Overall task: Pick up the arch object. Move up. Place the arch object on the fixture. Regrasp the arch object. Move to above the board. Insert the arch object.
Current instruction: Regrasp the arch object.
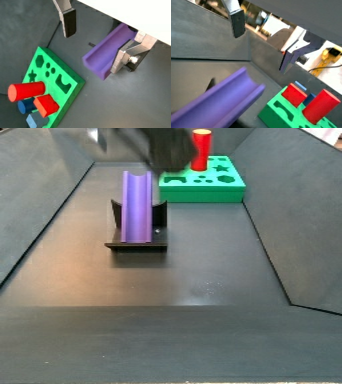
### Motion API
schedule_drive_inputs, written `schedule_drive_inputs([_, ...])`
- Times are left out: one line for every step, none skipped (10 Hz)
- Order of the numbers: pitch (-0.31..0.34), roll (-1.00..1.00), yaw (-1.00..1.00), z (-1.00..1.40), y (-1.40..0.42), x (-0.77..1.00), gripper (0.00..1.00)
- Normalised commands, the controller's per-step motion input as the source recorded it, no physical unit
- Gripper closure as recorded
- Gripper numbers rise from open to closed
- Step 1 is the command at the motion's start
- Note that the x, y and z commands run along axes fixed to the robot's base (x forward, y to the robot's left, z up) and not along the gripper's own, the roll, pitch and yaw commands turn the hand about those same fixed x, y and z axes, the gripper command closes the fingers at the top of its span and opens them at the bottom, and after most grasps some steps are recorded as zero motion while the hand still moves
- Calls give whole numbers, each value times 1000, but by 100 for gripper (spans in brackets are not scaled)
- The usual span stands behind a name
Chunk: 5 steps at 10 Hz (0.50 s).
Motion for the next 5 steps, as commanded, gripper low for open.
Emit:
schedule_drive_inputs([48, 1000, 29, 754, -1000, -77, 0])
schedule_drive_inputs([45, 1000, 28, 631, -914, -80, 0])
schedule_drive_inputs([42, 1000, 28, 401, -735, -66, 0])
schedule_drive_inputs([39, 1000, 28, 112, -484, -38, 0])
schedule_drive_inputs([38, 1000, 27, 24, -290, -21, 0])
